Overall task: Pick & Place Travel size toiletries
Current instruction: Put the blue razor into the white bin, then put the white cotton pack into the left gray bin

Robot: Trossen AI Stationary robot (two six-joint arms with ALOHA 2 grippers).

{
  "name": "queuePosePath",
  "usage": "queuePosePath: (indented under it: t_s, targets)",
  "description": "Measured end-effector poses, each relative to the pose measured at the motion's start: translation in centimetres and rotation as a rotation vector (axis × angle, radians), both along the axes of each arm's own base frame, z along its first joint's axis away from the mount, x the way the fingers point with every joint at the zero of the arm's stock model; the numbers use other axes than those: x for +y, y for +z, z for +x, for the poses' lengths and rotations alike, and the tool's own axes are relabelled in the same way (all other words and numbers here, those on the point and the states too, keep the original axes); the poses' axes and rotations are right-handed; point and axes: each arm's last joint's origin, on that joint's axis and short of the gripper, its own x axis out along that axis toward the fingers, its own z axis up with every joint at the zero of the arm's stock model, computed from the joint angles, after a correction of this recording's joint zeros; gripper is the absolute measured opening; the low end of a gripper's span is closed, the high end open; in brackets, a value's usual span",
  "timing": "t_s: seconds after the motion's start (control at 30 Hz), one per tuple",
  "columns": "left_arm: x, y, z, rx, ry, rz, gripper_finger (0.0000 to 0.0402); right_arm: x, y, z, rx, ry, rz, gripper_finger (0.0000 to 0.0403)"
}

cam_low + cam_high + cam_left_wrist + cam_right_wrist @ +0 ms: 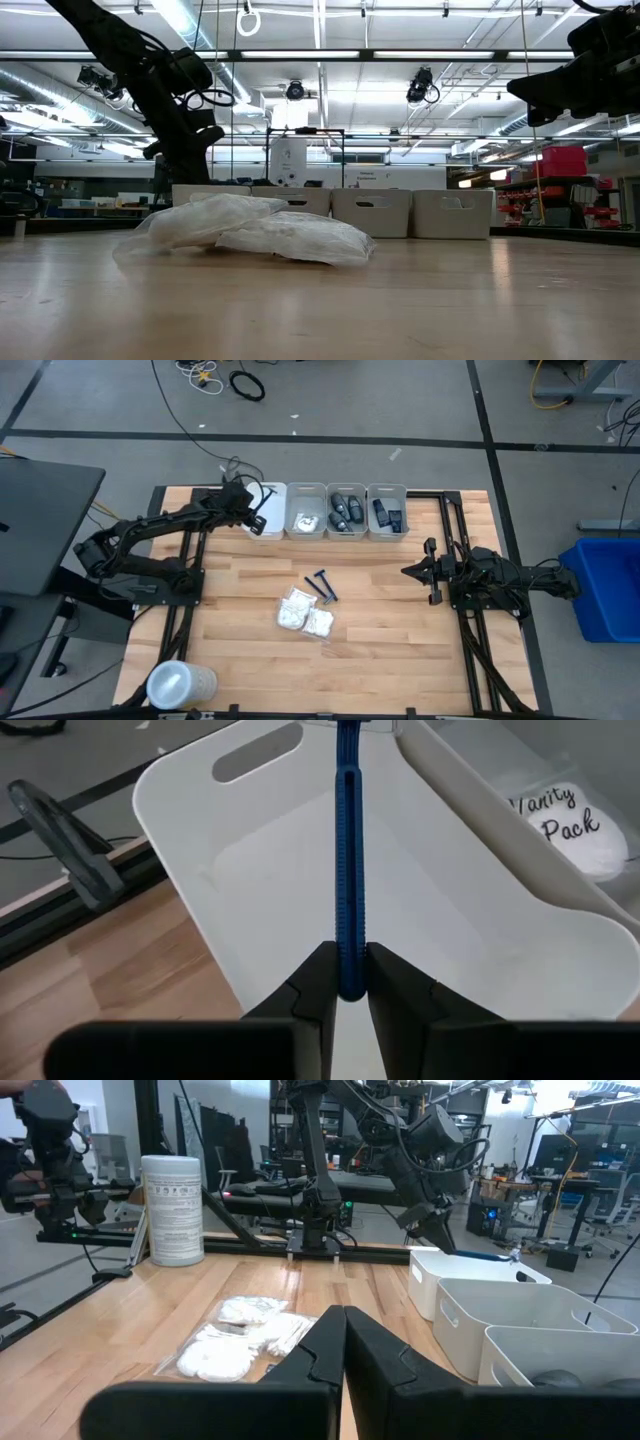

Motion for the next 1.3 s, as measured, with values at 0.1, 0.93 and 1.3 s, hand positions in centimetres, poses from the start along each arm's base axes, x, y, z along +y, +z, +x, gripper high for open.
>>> queuePosePath:
  t_s: [0.1,0.93,1.3]
  targets:
    - [0.0,0.0,0.0,0.0,-0.001,0.0,0.0058,0.0,0.0,0.0,0.0,0.0,0.0,0.0013]
    - [-0.2,-1.0,-0.2,-0.015,-0.003,0.009,0.0059,0.0,0.0,0.0,0.0,0.0,0.0,0.0014]
    - [-0.2,-1.0,-0.2,-0.014,-0.003,0.009,0.0125,0.0,0.0,0.0,0.0,0.0,0.0,0.0014]
